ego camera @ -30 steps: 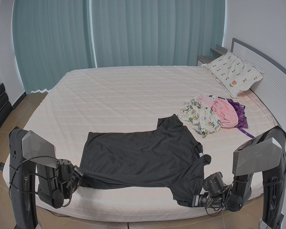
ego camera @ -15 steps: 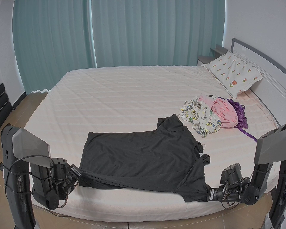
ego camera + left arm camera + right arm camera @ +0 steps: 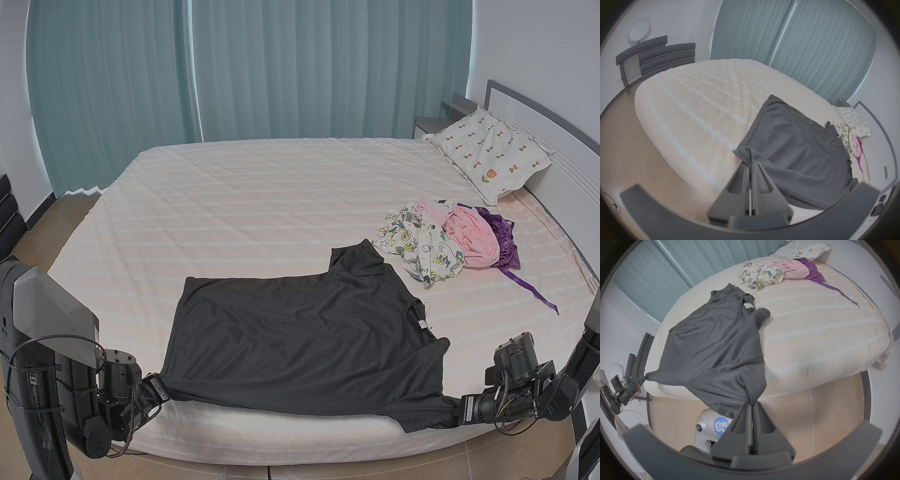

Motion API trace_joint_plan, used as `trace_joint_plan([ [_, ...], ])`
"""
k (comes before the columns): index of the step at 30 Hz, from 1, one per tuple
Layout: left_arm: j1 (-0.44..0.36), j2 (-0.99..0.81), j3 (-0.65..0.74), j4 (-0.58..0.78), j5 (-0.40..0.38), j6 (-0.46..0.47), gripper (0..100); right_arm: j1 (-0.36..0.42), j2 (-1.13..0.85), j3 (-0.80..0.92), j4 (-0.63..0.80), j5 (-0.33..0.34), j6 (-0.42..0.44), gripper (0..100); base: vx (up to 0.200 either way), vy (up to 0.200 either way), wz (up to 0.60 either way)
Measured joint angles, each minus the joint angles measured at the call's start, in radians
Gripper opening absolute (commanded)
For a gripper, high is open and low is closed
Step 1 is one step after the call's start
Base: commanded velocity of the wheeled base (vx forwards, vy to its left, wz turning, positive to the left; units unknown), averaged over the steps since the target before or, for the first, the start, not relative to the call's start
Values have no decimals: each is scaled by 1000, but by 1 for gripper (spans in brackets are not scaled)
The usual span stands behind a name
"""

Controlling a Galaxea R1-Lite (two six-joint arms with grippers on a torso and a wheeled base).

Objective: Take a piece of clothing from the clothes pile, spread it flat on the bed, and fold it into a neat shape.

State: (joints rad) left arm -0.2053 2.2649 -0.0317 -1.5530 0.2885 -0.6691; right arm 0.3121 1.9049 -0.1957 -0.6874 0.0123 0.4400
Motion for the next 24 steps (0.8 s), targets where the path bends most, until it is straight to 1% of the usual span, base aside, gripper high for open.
trace_joint_plan([
  [4,-13,-4,11,21,1,9,0,-2,-44,0,41,0,-21,0,0,0,0],
  [15,-62,-78,14,293,5,17,0,-3,-131,-18,226,-2,-71,0,0,0,0],
  [19,-82,-101,14,371,6,13,0,-3,-153,-27,288,-2,-92,0,0,0,0],
  [24,-99,-121,14,451,8,9,0,-2,-171,-33,327,-7,-120,0,0,0,0],
])
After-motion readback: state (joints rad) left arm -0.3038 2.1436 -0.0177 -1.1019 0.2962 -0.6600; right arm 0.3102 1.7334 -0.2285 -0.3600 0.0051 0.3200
